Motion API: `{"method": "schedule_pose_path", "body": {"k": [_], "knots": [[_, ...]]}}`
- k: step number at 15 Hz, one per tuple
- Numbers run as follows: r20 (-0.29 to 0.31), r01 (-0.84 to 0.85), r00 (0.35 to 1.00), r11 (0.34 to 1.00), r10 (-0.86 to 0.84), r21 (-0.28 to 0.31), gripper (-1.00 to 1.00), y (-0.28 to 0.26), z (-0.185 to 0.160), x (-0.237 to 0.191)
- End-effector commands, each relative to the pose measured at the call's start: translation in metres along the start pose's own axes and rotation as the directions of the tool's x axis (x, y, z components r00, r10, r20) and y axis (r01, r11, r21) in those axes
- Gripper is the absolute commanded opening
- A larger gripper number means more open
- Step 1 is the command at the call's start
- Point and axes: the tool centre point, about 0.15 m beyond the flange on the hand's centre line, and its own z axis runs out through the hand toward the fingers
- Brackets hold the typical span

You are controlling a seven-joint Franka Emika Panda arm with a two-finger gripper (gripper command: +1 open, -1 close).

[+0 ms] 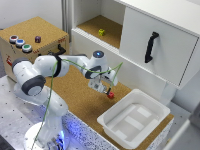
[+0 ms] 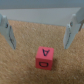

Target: Rotate the pink block to the right

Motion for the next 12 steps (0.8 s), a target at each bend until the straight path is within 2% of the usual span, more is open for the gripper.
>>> {"method": "schedule_pose_path", "body": {"k": [1,4,5,9,12], "knots": [[0.095,0.064,0.993,0.995,-0.07,0.073,1.0,0.019,0.054,0.039],[0.095,0.03,0.995,0.996,-0.038,0.082,1.0,0.021,0.055,0.047],[0.088,0.01,0.996,0.995,-0.019,0.096,-1.0,0.021,0.055,0.048],[0.107,-0.013,0.994,0.991,-0.001,0.133,-1.0,0.015,0.056,0.038],[0.149,-0.036,0.989,0.991,0.016,0.128,-1.0,0.014,0.051,0.019]]}}
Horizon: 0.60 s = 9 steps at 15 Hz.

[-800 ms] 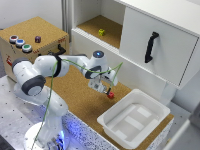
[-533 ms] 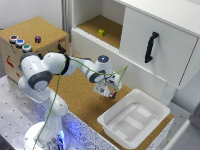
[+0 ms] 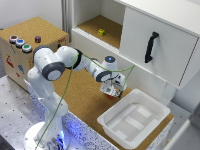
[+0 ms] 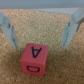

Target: Rotate the pink block to the right

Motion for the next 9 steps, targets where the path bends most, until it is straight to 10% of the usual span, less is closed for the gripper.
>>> {"method": "schedule_pose_path", "body": {"k": [1,9], "knots": [[0.082,-0.039,0.996,0.993,0.03,0.114,-1.0,0.005,0.0,-0.014],[0.081,-0.237,0.97,0.967,0.23,0.093,-1.0,-0.005,-0.024,-0.027]]}}
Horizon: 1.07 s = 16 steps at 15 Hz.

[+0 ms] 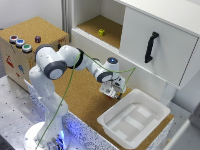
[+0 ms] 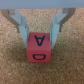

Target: Rotate the pink block to the right

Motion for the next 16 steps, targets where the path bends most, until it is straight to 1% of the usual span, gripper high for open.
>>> {"method": "schedule_pose_path", "body": {"k": [1,2,4,5,6,8,9,10,11,12,13,14,15,16], "knots": [[-0.004,-0.199,0.98,0.979,0.199,0.054,-1.0,-0.006,-0.028,-0.008],[-0.017,-0.274,0.961,0.961,0.275,0.037,-1.0,-0.008,-0.031,-0.01],[-0.021,-0.432,0.901,0.9,0.434,0.047,-1.0,-0.01,-0.036,-0.018],[-0.03,-0.525,0.849,0.85,0.527,0.047,-1.0,-0.013,-0.04,-0.022],[-0.044,-0.604,0.794,0.794,0.607,0.061,-1.0,-0.017,-0.044,-0.024],[-0.042,-0.728,0.685,0.685,0.727,-0.027,-1.0,-0.031,-0.048,-0.027],[-0.053,-0.793,0.609,0.606,0.791,-0.068,-1.0,-0.039,-0.051,-0.029],[-0.117,-0.84,0.541,0.528,0.833,-0.125,-1.0,-0.05,-0.056,-0.029],[-0.144,-0.9,0.432,0.416,0.89,-0.132,-1.0,-0.058,-0.054,-0.032],[-0.183,-0.937,0.343,0.321,0.921,-0.14,-1.0,-0.064,-0.051,-0.035],[-0.219,-0.965,0.238,0.206,0.946,-0.16,-1.0,-0.068,-0.047,-0.04],[-0.243,-0.981,0.15,0.114,0.958,-0.158,-1.0,-0.068,-0.043,-0.047],[-0.229,-0.992,0.031,0.002,0.973,-0.128,-1.0,-0.068,-0.032,-0.055],[-0.196,-0.991,-0.057,-0.08,0.979,-0.11,-1.0,-0.068,-0.021,-0.061]]}}
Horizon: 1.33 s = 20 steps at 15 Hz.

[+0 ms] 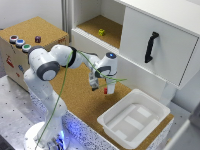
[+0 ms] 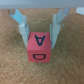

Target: Rotate the pink block to the right

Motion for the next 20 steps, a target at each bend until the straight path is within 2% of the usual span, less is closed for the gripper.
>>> {"method": "schedule_pose_path", "body": {"k": [1,2,5,6,7,9,12,13,15,16,18,19,20], "knots": [[-0.05,-0.418,0.907,0.908,0.419,0.031,-1.0,0.021,0.037,-0.038],[0.019,-0.462,0.886,0.882,0.462,0.087,-1.0,0.017,0.05,-0.04],[0.082,-0.464,0.886,0.875,0.457,0.136,-1.0,0.006,0.063,-0.036],[0.095,-0.456,0.89,0.88,0.447,0.132,-1.0,0.006,0.063,-0.034],[0.102,-0.412,0.911,0.9,0.401,0.145,1.0,0.003,0.059,-0.031],[0.085,-0.384,0.923,0.913,0.375,0.139,1.0,0.01,0.042,-0.035],[0.042,-0.31,0.951,0.936,0.308,0.166,1.0,0.024,0.01,-0.041],[0.018,-0.259,0.966,0.953,0.26,0.155,1.0,0.027,-0.001,-0.042],[-0.004,-0.094,0.995,0.985,0.095,0.144,1.0,0.03,-0.017,-0.042],[-0.018,0.052,0.999,0.992,-0.05,0.118,1.0,0.029,-0.027,-0.041],[-0.024,0.341,0.94,0.938,-0.34,0.065,1.0,0.023,-0.036,-0.04],[-0.038,0.442,0.897,0.897,-0.441,0.017,1.0,0.021,-0.038,-0.041],[-0.092,0.534,0.843,0.845,-0.531,0.015,1.0,0.017,-0.042,-0.04]]}}
